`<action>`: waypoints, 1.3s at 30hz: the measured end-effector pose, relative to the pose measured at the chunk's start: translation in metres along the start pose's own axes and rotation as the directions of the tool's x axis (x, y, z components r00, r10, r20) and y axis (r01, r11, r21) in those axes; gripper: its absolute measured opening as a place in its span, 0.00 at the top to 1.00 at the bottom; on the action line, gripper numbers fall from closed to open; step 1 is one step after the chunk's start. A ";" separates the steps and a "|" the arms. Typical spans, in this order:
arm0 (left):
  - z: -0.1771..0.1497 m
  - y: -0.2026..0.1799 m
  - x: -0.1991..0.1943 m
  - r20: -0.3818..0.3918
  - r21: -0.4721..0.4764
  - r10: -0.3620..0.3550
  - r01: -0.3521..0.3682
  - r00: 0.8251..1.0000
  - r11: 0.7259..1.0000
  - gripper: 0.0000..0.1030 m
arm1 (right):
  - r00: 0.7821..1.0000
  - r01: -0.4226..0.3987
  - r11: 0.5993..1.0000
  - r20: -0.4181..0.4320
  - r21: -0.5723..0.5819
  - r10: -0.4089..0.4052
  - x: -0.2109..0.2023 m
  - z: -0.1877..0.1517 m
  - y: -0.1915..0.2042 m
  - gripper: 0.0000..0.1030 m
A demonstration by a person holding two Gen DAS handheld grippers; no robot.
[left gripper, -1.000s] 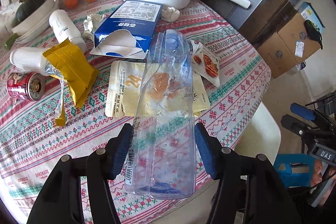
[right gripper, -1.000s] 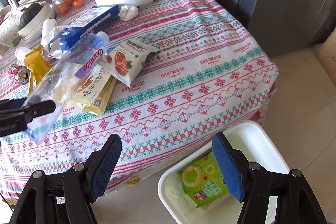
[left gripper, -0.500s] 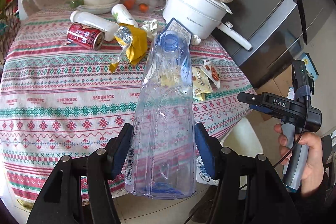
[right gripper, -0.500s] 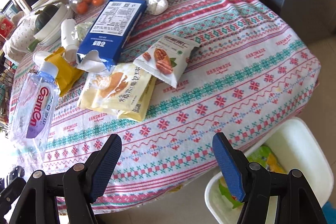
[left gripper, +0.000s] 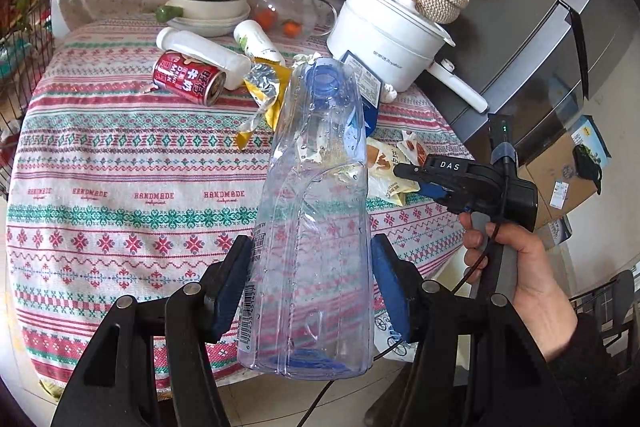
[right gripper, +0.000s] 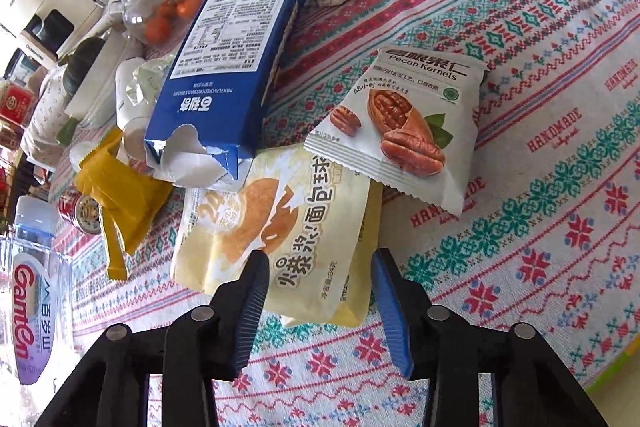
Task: Collect trash
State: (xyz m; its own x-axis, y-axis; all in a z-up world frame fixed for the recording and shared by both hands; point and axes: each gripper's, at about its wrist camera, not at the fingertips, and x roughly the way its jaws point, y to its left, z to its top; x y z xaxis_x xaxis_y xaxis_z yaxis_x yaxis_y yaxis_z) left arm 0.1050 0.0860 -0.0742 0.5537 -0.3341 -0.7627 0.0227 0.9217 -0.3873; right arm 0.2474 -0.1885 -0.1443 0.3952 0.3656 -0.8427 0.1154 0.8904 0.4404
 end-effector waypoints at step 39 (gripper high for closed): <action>-0.017 -0.047 0.012 -0.015 0.125 0.016 -0.014 1.000 0.992 0.38 | 0.996 0.084 0.987 -0.014 -0.140 -0.087 -0.067 -0.038 -0.025 0.40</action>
State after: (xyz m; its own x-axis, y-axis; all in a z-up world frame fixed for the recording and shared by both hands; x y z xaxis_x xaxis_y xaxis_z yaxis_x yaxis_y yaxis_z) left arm 0.0968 0.0357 -0.0741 0.5417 -0.3225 -0.7763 0.1193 0.9436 -0.3088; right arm 0.1839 -0.2248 -0.1106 0.3710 0.2905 -0.8820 0.0200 0.9471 0.3204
